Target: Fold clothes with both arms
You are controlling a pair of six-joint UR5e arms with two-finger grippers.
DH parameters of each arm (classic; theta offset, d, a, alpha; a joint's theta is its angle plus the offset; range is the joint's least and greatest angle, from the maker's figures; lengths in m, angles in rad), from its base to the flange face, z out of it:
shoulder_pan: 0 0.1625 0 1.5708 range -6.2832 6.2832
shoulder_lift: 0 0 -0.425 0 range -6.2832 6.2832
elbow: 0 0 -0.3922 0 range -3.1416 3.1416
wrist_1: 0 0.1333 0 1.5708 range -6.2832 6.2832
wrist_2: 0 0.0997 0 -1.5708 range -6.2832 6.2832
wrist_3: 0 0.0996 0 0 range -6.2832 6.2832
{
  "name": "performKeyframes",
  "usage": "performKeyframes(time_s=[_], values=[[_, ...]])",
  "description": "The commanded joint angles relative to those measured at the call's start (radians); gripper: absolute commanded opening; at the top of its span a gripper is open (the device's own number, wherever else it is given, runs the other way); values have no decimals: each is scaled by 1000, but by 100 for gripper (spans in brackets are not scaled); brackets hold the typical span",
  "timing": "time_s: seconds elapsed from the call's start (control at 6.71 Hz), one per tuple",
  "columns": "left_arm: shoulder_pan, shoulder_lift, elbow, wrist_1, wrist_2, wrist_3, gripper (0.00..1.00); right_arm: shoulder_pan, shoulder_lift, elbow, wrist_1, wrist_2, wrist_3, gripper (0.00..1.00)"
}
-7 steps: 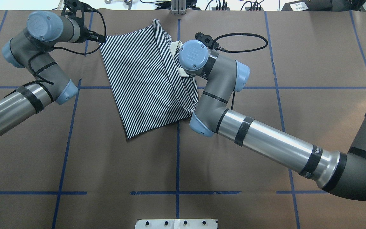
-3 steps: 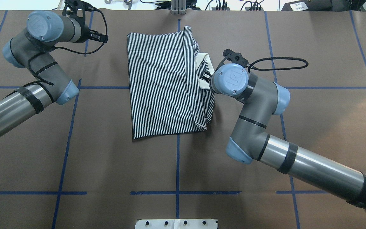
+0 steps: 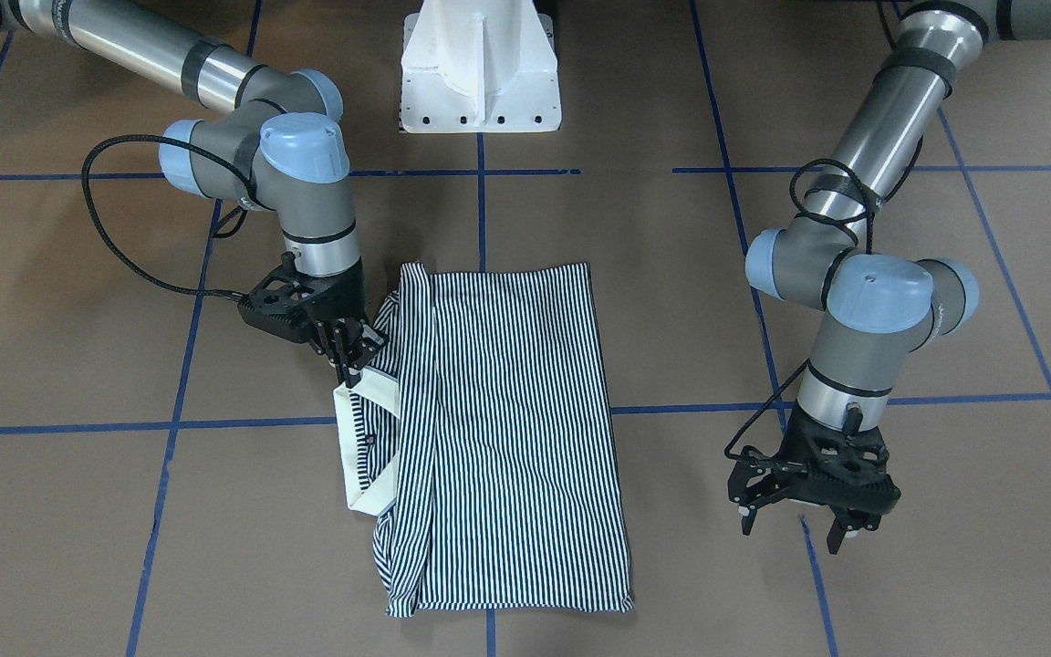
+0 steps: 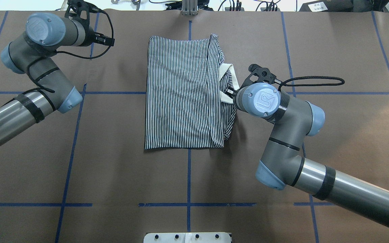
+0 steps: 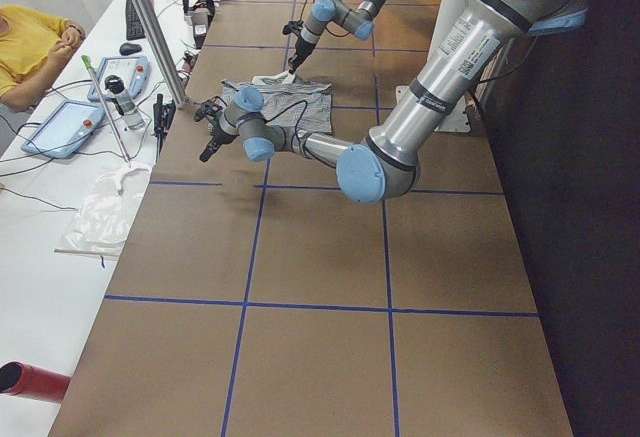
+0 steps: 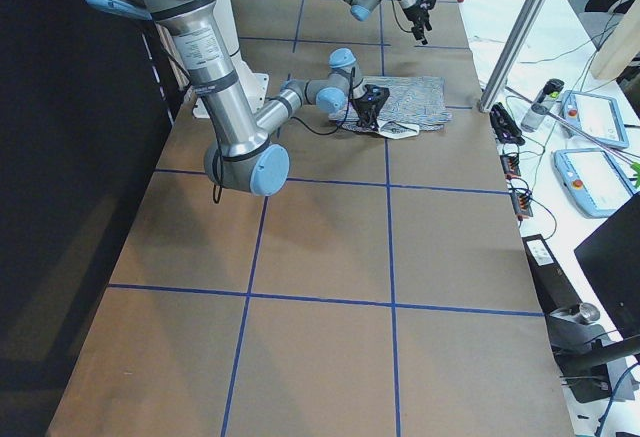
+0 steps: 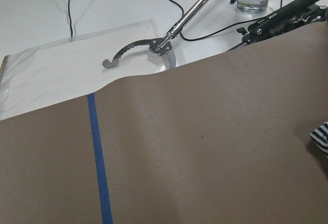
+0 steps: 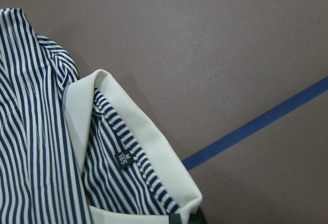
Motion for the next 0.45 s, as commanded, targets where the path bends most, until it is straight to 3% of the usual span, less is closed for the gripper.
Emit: performKeyframes(time_s=[0.0,0.15,0.3], values=[[2,1,-4,0,0,0,100,0,-24,6,4,-1,-7,0],[2,1,-5,0,0,0,100,0,-27,18,-2,2,-12,39],[3,1,-7,0,0,0,100,-1,-41,27,-3,-4,-15,99]])
